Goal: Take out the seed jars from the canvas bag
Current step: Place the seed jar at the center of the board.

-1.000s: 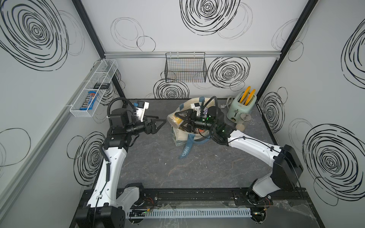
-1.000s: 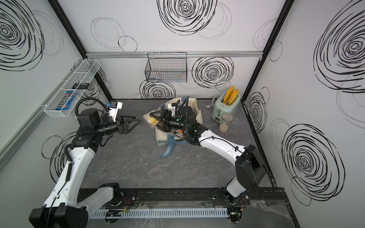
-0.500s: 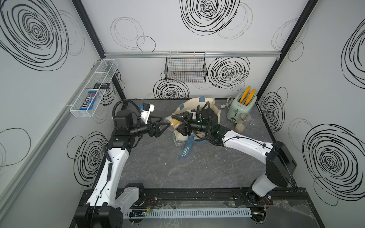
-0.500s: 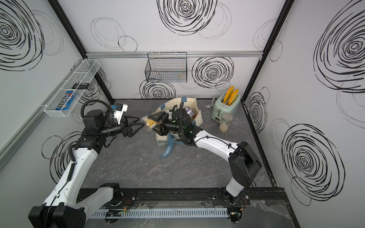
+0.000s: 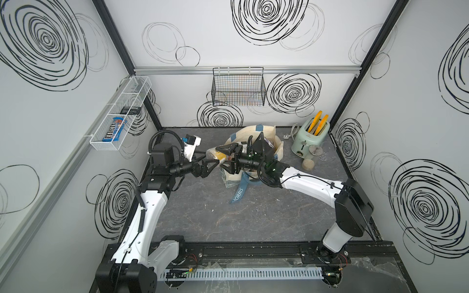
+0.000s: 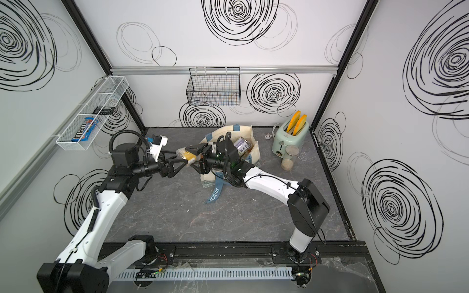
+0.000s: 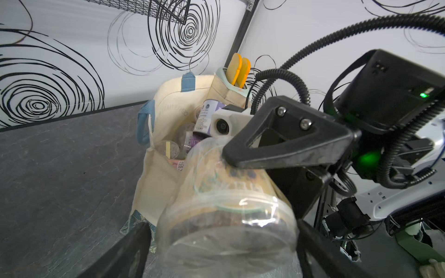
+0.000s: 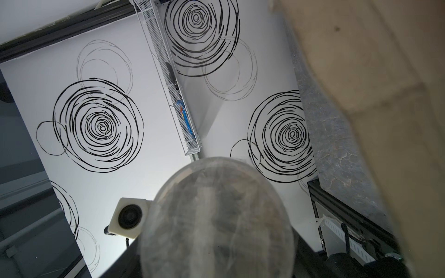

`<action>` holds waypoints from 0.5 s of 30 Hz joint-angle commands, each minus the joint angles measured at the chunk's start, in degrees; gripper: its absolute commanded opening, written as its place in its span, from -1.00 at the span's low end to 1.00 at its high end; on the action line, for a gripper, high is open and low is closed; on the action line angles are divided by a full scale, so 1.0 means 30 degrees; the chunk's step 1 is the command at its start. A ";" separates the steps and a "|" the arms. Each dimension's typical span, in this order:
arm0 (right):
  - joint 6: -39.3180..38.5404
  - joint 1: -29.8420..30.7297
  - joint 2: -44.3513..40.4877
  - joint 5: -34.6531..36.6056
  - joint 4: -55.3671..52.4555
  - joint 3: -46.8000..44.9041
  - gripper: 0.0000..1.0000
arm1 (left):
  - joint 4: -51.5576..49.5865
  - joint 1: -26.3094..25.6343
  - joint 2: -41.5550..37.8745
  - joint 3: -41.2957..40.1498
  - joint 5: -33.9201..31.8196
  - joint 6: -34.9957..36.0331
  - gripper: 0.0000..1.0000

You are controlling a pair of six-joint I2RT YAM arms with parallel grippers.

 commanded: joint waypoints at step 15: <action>0.0546 0.0626 -0.0091 0.1995 0.0409 0.0655 0.40 | 0.4142 -0.0470 0.0369 -0.0964 0.0010 -0.4239 0.92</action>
